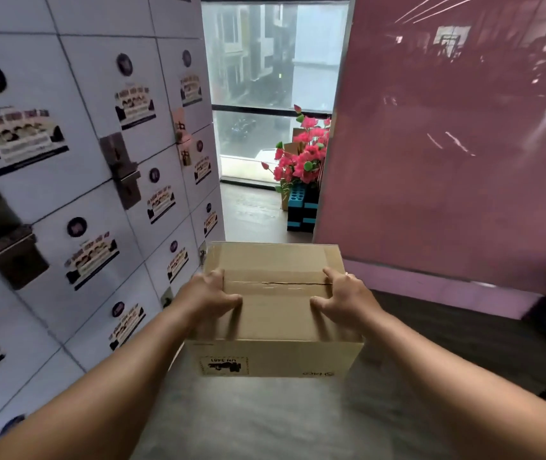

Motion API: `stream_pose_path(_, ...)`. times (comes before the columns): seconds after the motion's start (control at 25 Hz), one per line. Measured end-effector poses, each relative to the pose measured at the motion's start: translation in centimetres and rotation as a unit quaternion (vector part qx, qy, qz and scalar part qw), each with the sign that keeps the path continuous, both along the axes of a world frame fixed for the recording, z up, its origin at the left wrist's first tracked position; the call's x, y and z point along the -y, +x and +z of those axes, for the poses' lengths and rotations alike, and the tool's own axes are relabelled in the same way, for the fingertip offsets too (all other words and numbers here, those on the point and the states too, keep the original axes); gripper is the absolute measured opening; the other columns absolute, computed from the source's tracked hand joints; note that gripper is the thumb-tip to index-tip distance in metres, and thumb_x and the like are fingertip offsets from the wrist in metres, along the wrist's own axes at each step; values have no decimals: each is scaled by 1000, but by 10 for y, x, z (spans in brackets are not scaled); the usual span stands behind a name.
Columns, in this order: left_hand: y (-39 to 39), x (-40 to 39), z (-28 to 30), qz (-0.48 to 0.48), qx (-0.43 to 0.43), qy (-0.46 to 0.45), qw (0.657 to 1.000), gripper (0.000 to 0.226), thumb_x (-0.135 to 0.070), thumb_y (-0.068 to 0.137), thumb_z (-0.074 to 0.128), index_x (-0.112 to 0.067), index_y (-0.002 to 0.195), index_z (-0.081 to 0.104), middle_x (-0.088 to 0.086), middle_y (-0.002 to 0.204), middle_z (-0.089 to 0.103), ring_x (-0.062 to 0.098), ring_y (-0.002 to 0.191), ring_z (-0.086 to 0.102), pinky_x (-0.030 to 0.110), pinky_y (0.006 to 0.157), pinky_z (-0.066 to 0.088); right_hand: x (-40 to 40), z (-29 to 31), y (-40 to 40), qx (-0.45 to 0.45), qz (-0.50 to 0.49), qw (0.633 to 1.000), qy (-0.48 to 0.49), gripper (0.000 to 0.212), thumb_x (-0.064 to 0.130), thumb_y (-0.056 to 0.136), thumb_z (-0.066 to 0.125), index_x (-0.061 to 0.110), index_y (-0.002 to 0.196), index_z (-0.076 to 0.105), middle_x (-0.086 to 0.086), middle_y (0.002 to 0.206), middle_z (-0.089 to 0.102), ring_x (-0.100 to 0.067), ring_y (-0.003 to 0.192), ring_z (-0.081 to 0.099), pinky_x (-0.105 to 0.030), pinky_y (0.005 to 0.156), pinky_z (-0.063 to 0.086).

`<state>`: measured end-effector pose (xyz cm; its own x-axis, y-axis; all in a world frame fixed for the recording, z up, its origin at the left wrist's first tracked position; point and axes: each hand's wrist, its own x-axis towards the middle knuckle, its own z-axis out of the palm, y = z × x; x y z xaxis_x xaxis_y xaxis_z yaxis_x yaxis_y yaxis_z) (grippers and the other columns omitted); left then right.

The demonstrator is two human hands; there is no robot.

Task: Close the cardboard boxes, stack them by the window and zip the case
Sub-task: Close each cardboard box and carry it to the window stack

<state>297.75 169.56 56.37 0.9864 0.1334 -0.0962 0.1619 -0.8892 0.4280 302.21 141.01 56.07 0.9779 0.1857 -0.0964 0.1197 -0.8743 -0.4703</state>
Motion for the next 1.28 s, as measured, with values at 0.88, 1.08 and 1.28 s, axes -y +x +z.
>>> stream_pose_path(0.88, 627, -82, 10, 37, -31, 47, 998, 47, -61, 73, 67, -26, 100, 53, 7, 105, 59, 24, 92, 56, 33, 74, 46, -80, -5, 642, -15, 31, 999, 16, 60, 55, 79, 71, 26, 130, 58, -9, 128, 60, -28, 116, 56, -37, 94, 46)
stream_pose_path(1.08, 756, -127, -4, 58, -43, 40, 997, 53, -59, 76, 67, -22, 113, 57, 9, 115, 61, 26, 102, 58, 32, 81, 48, -127, -14, 782, -2, 54, 998, 18, 59, 52, 80, 74, 20, 129, 60, -9, 128, 63, -28, 117, 57, -34, 97, 46)
stream_pose_path(1.28, 880, -175, -10, 56, -45, 31, 997, 51, -56, 73, 65, -21, 109, 56, 8, 111, 63, 25, 98, 59, 33, 80, 50, -181, -11, 899, 0, 48, 999, -9, 52, 50, 80, 72, 21, 122, 62, -8, 123, 63, -26, 111, 57, -31, 89, 44)
